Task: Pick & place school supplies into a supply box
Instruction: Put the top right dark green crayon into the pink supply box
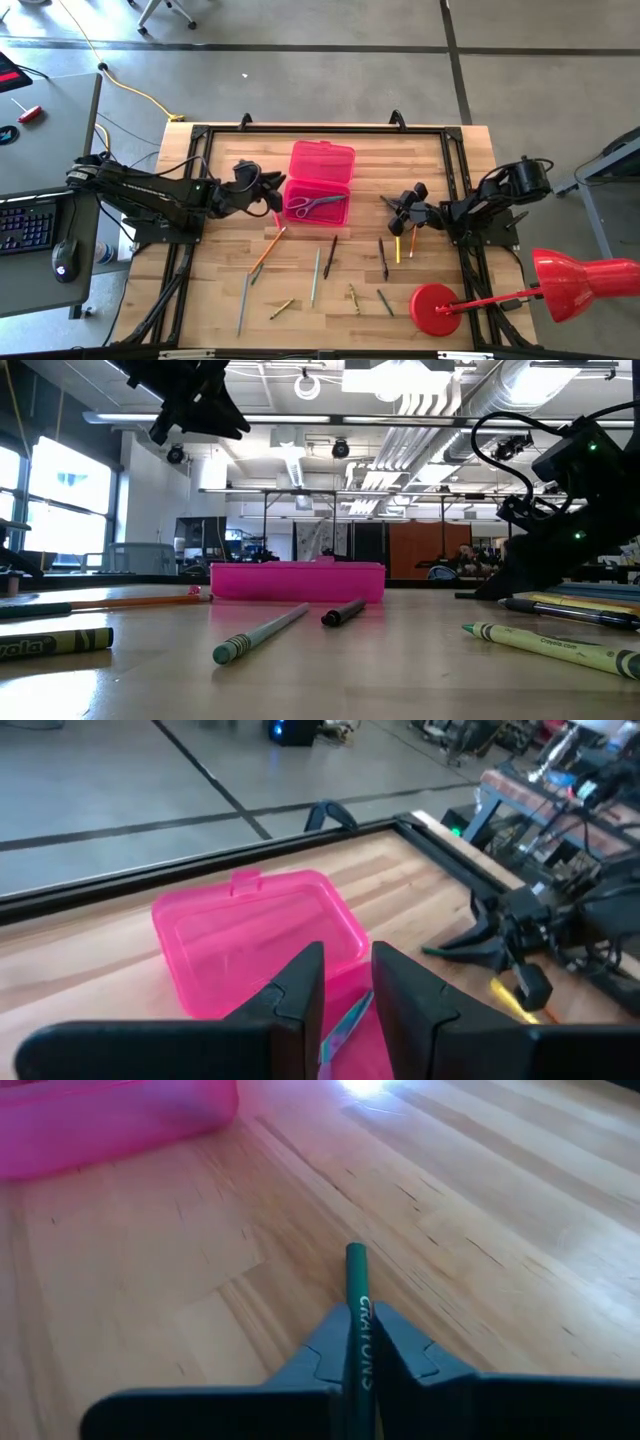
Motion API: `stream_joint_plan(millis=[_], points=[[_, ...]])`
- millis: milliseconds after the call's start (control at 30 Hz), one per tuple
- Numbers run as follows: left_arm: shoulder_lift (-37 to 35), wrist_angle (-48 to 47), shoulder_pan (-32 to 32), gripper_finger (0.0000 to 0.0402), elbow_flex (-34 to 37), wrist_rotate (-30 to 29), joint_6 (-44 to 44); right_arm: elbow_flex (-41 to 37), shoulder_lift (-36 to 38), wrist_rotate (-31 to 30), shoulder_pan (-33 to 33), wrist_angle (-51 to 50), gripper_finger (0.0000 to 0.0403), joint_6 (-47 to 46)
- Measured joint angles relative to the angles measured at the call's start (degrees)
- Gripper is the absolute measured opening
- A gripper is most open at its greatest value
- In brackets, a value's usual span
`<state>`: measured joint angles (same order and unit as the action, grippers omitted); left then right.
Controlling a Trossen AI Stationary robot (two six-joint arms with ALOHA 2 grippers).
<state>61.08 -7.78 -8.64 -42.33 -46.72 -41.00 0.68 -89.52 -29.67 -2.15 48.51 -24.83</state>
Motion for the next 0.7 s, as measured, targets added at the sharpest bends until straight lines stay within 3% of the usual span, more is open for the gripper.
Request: stream_joint_plan(millis=[167, 367, 700], points=[[-0.02, 1.78, 0.00, 0.0117, -0.02, -0.28, 0.73, -0.02, -0.07, -0.23, -0.05, 0.96, 0.0021, -0.12], [-0.02, 1.71, 0.00, 0.0117, -0.02, 1.67, 2.85, -0.10, -0.19, 1.71, -0.11, 5.83, 0.0006, -0.25], [-0.02, 1.73, 0.00, 0.0117, -0.02, 11.79, 5.22, 1.77, -0.18, 17.88, -0.22, 25.49, 0.0008, 3.25]])
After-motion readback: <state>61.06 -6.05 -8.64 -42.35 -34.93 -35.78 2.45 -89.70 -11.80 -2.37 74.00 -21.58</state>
